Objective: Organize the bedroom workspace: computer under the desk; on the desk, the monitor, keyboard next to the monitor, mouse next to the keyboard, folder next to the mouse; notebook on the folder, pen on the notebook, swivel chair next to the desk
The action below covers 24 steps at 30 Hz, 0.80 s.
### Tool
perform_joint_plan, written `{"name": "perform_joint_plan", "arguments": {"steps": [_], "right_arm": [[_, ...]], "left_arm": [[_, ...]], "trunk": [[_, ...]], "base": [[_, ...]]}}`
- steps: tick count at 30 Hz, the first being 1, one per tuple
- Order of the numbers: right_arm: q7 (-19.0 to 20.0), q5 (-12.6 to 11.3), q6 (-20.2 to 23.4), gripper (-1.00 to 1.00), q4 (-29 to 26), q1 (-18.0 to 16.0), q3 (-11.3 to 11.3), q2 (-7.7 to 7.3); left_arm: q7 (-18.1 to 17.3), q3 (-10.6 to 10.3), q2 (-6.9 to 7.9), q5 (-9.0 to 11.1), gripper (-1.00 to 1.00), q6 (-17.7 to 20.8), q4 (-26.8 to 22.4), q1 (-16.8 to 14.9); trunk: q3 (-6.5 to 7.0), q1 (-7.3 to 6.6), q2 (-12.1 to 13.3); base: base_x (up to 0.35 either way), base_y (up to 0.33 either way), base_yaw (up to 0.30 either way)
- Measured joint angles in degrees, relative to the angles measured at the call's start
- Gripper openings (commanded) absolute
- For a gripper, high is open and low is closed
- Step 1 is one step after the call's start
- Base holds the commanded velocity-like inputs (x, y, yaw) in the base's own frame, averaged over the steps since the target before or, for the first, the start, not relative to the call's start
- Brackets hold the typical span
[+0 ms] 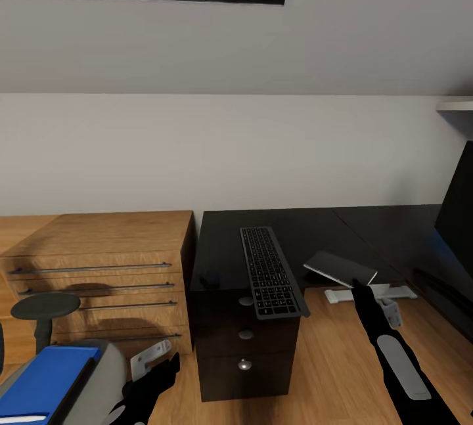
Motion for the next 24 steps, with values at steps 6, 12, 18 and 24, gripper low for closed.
{"name": "perform_joint_plan", "arguments": {"steps": [6, 12, 18, 24], "right_arm": [[-0.06, 0.0, -0.04, 1.0, 0.01, 0.0, 0.02, 0.0], [-0.06, 0.01, 0.0, 1.0, 0.0, 0.0, 0.04, 0.0], [-0.07, 0.02, -0.01, 1.0, -0.02, 0.0, 0.08, 0.0], [-0.07, 0.03, 0.0, 1.0, -0.01, 0.0, 0.08, 0.0]], "left_arm": [[0.0, 0.0, 0.0, 0.0, 1.0, 0.04, 0.01, 0.0], [0.0, 0.0, 0.0, 0.0, 1.0, 0.04, 0.01, 0.0], [-0.03, 0.0, 0.0, 0.0, 1.0, 0.04, 0.01, 0.0], [-0.2, -0.04, 0.0, 0.0, 1.0, 0.16, 0.02, 0.0]], "trunk": [[0.0, 0.0, 0.0], [0.0, 0.0, 0.0], [0.0, 0.0, 0.0], [0.0, 0.0, 0.0]], "base": [[0.0, 0.0, 0.0], [0.0, 0.0, 0.0], [0.0, 0.0, 0.0], [0.0, 0.0, 0.0]]}}
